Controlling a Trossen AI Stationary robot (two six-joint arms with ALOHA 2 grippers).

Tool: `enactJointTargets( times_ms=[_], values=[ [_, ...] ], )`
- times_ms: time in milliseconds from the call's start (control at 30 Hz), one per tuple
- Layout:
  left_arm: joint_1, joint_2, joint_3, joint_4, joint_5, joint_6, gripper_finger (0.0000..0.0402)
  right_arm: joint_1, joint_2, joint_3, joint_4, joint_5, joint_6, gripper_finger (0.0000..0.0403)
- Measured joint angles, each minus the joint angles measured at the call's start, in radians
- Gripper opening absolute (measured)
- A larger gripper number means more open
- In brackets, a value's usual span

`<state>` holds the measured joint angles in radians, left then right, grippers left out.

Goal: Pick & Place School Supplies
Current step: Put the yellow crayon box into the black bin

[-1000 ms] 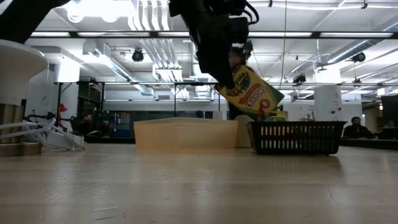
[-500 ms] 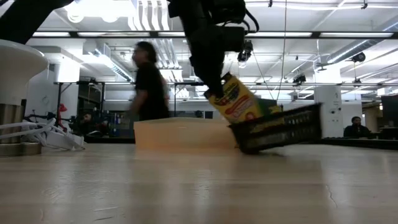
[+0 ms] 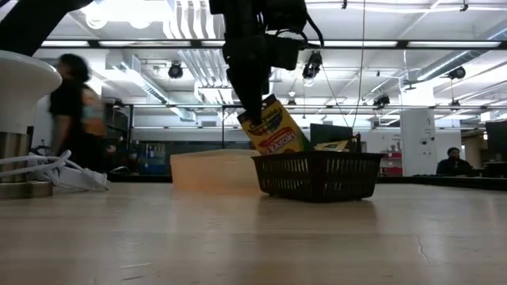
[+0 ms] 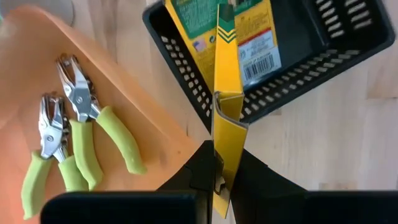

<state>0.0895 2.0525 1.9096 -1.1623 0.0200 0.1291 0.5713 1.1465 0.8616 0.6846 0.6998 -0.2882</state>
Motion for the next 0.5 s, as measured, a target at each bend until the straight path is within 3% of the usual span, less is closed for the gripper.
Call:
enactJointTargets(
  times_ms=[233,500],
  values=[
    [-0.003,0.0,0.005,0.01,0.0,0.051,0.0035,0.0,0.0,0.0,0.0,0.0,0.0,0.0169],
    [-0.018,-0.001,0.004,0.033,0.001,0.129,0.007,0.0,0.0,0.0,0.0,0.0,0.0,0.0169]
  ],
)
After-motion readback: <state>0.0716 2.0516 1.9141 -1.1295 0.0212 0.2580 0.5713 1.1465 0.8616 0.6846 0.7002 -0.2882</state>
